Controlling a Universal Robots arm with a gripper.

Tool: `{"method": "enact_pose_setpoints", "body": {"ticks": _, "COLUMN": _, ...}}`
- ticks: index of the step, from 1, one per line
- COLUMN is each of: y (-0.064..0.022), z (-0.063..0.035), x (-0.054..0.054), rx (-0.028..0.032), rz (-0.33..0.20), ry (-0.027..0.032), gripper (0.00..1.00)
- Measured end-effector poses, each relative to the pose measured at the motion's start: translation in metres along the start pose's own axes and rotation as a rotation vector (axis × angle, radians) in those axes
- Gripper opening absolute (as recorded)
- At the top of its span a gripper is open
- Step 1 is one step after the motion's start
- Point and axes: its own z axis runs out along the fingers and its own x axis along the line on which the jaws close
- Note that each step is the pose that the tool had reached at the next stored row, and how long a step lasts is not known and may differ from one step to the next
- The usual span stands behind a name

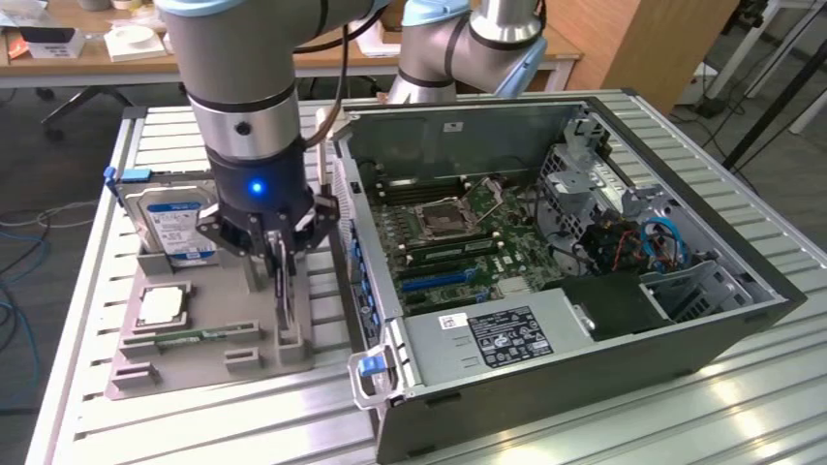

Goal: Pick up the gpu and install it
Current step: 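Pick up the gpu and move the gpu toward the slot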

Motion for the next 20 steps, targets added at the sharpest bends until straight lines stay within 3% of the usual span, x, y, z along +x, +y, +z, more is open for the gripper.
{"method": "enact_pose_setpoints", "body": {"ticks": 20, "y": 0.0003, "z": -0.0150, "x": 0.000, "rx": -0.0002, "rz": 0.000, "ry": -0.0001, "gripper": 0.27}}
